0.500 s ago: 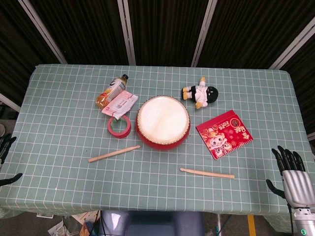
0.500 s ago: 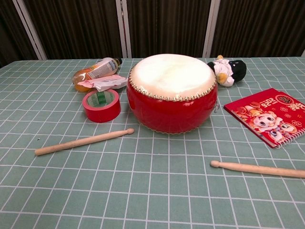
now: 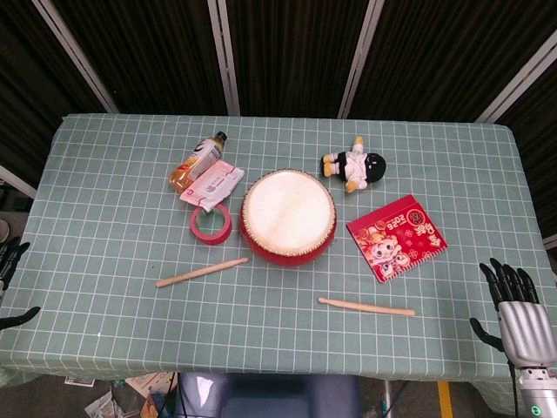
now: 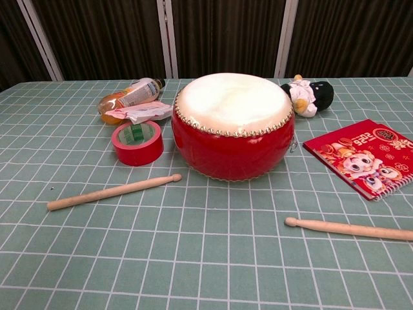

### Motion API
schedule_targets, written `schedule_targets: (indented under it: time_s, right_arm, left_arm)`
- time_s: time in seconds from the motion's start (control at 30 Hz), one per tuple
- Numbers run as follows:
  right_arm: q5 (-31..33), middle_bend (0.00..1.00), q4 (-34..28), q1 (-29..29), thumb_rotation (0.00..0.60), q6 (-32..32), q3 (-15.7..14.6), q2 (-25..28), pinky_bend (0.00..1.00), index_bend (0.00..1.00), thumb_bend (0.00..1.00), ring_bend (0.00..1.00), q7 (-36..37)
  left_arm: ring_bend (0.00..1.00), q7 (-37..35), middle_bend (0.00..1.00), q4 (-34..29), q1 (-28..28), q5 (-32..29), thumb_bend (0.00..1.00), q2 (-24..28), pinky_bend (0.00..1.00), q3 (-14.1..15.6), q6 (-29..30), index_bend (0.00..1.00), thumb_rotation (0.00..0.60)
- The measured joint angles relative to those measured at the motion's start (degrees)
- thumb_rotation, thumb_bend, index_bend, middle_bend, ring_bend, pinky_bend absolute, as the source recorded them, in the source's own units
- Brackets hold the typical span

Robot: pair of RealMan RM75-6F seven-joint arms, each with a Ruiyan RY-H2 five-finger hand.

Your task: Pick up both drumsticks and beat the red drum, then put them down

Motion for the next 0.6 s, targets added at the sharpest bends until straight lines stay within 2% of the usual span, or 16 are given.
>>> schedule_targets:
  time_s: [0.3,0.37,0.4,0.43,0.47,0.5,0.53,0.6]
  right_arm:
    - [0.39,0.0,0.07,0.13,0.6,-0.45,0.04,0.02,0.0,0.0,0.3,0.0,0.2]
    - [0.6,0.0,-0.02,0.06,0.6,-0.41,0.11,0.11,0.0,0.0,0.3,0.0,0.51]
    - [0.64,0.0,-0.08,0.01,0.6,-0.34,0.13,0.16,0.0,0.0,0.3,0.0,0.63]
    - [0.6,0.0,-0.1,-0.01,0.6,-0.3,0.11,0.17,0.0,0.0,0.3,0.0,0.63]
    - [0.48,0.0,-0.07,-0.01,0.6,-0.29,0.06,0.17,0.0,0.0,0.3,0.0,0.46]
    - [0.4,0.0,-0.06,0.0,0.6,-0.31,0.01,0.15,0.0,0.0,0.3,0.0,0.3]
    - [0.33,0.0,-0.05,0.02,0.6,-0.36,-0.04,0.13,0.0,0.0,0.3,0.0,0.17]
    - [0.31,0.0,-0.17,0.06,0.6,-0.43,-0.05,0.18,0.0,0.0,0.3,0.0,-0.01]
  left_arm:
    - [0.0,0.05,0.0,-1.08,-0.36,-0.46,0.0,0.37,0.01,-0.02,-0.98,0.0,0.6]
    - [0.02,0.07,0.0,-1.51,-0.44,-0.35,0.0,0.45,0.1,-0.03,-1.01,0.0,0.6]
    - [0.07,0.27,0.04,-1.71,-0.49,-0.18,0.0,0.47,0.2,-0.05,-0.9,0.0,0.6]
    - [0.21,0.49,0.16,-1.83,-0.52,-0.03,0.0,0.45,0.37,-0.08,-0.77,0.0,0.6]
    - [0.41,0.65,0.34,-1.98,-0.57,0.15,0.01,0.4,0.57,-0.13,-0.61,0.01,0.6]
    - [0.54,0.76,0.48,-2.17,-0.62,0.26,0.03,0.33,0.69,-0.29,-0.32,0.02,0.6]
    - [0.74,0.86,0.7,-2.29,-0.68,0.3,0.05,0.26,0.87,-0.48,-0.07,0.06,0.6]
    - [0.91,0.86,0.89,-2.79,-0.93,0.35,0.08,0.06,0.98,-0.96,0.27,0.17,0.6]
